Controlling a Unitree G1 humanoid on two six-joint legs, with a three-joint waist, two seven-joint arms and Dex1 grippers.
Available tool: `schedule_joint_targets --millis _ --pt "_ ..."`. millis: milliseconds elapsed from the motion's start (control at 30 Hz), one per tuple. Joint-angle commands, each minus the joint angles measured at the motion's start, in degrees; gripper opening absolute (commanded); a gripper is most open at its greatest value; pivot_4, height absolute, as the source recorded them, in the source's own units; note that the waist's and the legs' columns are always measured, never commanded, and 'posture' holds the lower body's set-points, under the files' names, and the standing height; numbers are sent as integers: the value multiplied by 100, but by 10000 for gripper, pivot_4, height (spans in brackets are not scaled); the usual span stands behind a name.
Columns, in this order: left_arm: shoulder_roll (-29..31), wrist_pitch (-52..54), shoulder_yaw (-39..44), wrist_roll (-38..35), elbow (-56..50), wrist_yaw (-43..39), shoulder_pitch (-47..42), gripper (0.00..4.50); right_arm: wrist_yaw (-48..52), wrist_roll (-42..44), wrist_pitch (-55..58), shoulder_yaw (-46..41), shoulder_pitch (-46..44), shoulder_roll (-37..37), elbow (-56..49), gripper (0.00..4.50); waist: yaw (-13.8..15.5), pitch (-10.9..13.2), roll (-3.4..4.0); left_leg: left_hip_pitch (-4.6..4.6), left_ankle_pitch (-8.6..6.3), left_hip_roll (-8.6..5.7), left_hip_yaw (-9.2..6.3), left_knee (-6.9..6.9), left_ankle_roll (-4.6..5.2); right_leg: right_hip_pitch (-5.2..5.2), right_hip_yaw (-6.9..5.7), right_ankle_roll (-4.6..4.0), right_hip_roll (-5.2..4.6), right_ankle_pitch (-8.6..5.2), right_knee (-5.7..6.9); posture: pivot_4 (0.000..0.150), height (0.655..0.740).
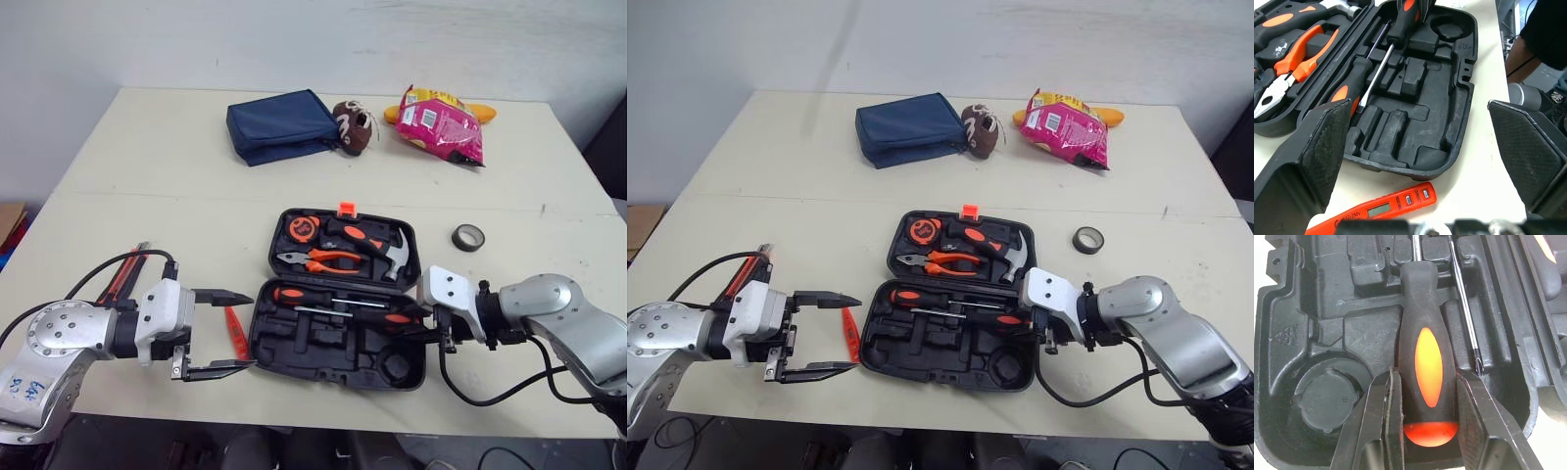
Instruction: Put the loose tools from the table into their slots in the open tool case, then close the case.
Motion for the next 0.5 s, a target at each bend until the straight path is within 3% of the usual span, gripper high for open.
schedule_joint_targets --millis 33,167,367,500 --pt "-11 -53 0 -26 -49 -4 -54 45000 79 -71 47 -11 136 -155 -39 20210 2 0 -1 0 0 0 0 0 0 0 0 0 0 0 0 1500 7400" --pt "-6 -52 12 -31 -55 -1 -28 45000 297 58 -620 -369 163 -103 61 39275 5 0 -1 0 0 0 -1 -1 0 0 -1 0 0 0 -1 1500 7400" --pt "18 -5 77 -53 -126 42 78 45000 1059 469 -810 -1006 41 -628 280 39275 -5 0 0 0 -1 0 1 0 1 0 -1 0 0 0 -1 1500 7400" --pt "-11 -18 52 -36 -132 108 49 45000 1204 580 -862 -1098 -255 -548 504 39275 -28 0 0 3 0 1 0 -1 1 1 -1 0 1 0 1 1500 7400"
